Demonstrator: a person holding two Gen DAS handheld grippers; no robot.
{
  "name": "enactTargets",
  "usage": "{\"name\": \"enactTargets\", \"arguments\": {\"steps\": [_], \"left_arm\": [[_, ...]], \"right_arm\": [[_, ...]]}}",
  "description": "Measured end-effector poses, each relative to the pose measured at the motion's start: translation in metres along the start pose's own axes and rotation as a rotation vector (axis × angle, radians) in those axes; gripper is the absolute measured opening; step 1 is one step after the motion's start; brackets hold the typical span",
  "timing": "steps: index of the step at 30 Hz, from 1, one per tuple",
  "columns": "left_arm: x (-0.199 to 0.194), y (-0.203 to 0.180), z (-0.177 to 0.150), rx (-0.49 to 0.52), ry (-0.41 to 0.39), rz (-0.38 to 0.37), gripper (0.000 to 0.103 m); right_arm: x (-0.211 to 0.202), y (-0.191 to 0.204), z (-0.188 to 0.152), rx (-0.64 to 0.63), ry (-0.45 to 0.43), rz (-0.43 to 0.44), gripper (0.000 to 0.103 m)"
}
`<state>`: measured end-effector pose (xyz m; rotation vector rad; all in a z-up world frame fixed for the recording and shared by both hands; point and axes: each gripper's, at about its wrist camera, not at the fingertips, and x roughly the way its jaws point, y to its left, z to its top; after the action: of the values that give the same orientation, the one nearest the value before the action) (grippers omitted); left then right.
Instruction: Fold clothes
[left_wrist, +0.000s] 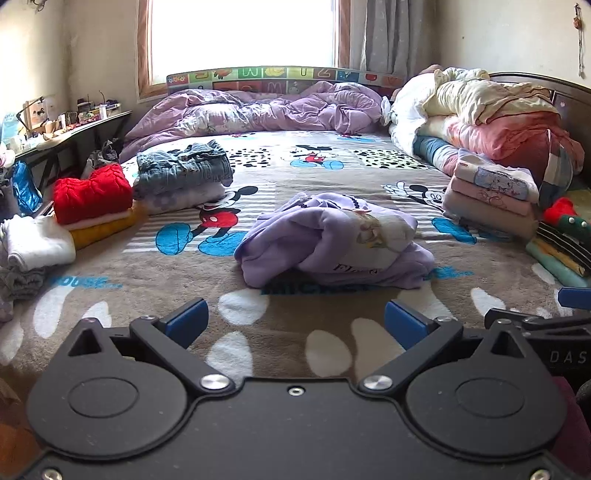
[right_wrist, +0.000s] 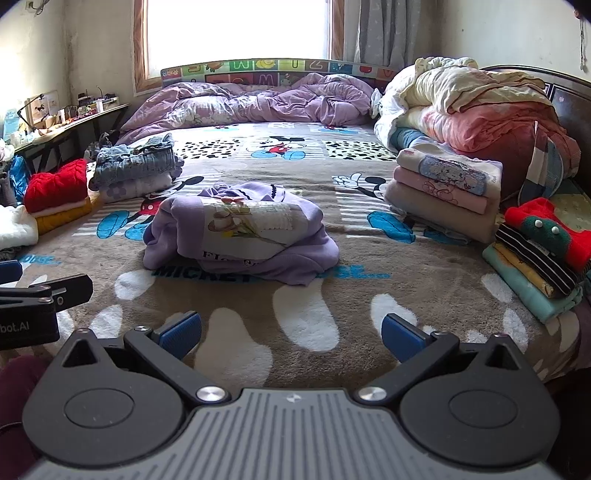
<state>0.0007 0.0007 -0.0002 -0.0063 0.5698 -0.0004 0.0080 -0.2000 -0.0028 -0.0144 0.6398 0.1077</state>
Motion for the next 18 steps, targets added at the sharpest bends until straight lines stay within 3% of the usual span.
{"name": "enactTargets", "arguments": {"steps": [18], "left_arm": [[0.006, 0.0008, -0.0029, -0.01, 0.014, -0.004, 0.103]], "right_arm": [[0.0027, 0.0037, -0.0032, 0.01, 0.007, 0.018, 0.103]]}}
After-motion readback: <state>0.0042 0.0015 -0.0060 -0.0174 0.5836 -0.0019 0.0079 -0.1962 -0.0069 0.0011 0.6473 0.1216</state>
